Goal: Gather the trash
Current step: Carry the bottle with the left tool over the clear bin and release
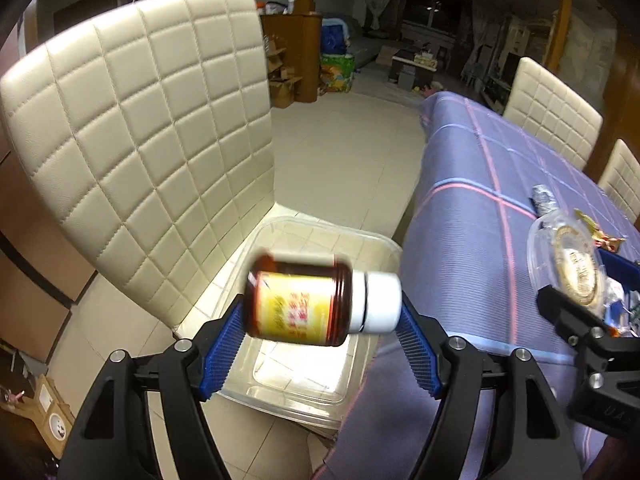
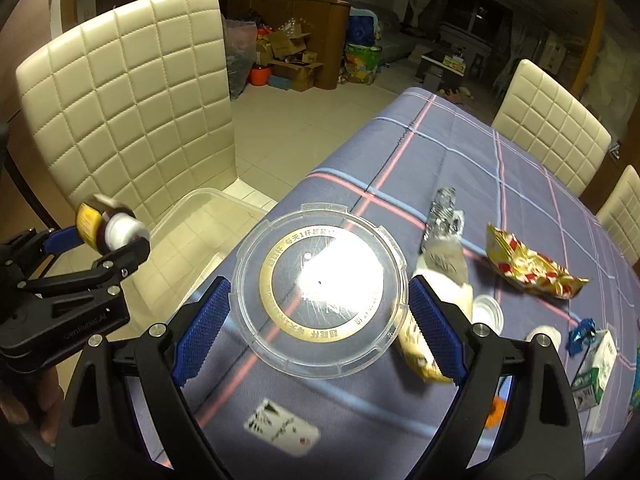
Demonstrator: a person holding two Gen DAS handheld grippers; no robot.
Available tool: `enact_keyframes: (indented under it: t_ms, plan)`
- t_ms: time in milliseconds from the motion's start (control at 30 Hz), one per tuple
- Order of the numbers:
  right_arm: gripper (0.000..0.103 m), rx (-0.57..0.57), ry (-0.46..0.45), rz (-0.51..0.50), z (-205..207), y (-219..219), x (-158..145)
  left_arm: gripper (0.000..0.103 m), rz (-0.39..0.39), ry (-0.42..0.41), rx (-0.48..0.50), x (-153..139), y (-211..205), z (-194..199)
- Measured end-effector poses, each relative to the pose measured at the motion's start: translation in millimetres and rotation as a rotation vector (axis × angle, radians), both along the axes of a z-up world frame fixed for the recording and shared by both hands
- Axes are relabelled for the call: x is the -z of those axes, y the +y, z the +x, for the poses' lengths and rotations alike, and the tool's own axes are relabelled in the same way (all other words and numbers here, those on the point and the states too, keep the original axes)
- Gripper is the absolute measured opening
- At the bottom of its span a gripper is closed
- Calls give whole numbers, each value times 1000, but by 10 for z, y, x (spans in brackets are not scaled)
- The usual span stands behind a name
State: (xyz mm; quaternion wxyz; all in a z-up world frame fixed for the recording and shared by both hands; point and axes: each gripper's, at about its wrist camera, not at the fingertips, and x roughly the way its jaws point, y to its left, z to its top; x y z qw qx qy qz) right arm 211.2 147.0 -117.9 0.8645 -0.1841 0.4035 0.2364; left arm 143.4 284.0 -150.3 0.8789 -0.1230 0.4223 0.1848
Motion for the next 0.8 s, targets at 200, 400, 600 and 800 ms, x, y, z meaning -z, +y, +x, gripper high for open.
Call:
enact_keyframes:
  t_ms: [200, 400, 600, 800]
  plan:
    - [88, 0, 20, -6, 109, 89, 74, 80, -39, -3, -14, 104, 138, 61]
    - [88, -38, 29, -17, 118, 260, 120, 80, -44, 15, -90, 170, 308, -21]
    - [88, -103, 29, -3, 65, 527, 101, 80, 11, 22, -151, 154, 431, -154]
    - [89, -161, 48, -2, 34, 813, 145, 80, 51, 26, -217, 131, 591, -306]
